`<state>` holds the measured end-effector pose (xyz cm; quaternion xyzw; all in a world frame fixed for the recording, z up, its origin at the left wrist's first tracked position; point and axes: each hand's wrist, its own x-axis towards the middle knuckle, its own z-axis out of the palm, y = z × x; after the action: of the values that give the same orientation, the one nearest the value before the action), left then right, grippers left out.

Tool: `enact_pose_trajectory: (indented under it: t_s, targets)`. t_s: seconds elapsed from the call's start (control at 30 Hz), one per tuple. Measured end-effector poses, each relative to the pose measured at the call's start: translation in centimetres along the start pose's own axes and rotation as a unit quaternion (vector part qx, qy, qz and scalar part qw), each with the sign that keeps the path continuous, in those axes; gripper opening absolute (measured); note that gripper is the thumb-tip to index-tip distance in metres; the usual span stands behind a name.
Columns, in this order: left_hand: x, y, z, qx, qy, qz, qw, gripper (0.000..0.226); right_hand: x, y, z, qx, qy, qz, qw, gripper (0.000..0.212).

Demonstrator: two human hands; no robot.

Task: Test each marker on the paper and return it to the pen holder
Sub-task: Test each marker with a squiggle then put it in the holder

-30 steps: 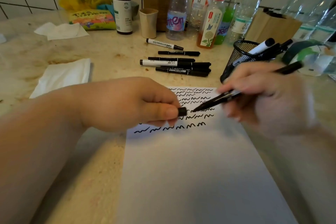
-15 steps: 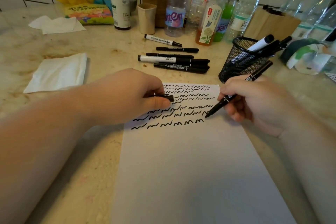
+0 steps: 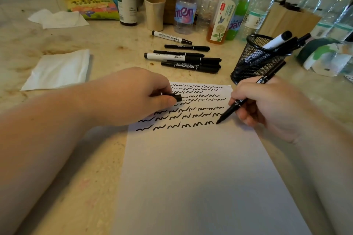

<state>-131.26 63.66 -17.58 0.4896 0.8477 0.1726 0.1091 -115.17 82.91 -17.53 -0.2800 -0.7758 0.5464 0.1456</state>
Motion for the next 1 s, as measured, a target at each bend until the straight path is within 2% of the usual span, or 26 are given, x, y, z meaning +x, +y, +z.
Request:
enact_pose_trajectory:
  t_s: [0.23,0.5,0.7,1.0]
  targets:
    - [0.04,-0.03,0.01,0.011,0.000,-0.004,1.000,0.022,0.15,0.02,-0.01,-0.017,0.017,0.005,1.000,0.031]
    - [0.09,-0.01,-0.04,0.023,-0.006,-0.005,1.000,0.024,0.23,0.01,-0.14,-0.027,0.025,0.026,0.999,0.038]
    - [0.09,-0.07,0.01,0.018,0.000,-0.003,1.000,0.022,0.32,-0.02,-0.15,-0.020,0.045,0.030,0.998,0.028]
    - [0.06,-0.16,0.05,0.006,0.003,0.000,1.000,0.021,0.42,0.11,-0.43,-0.006,0.057,0.004,0.998,0.038]
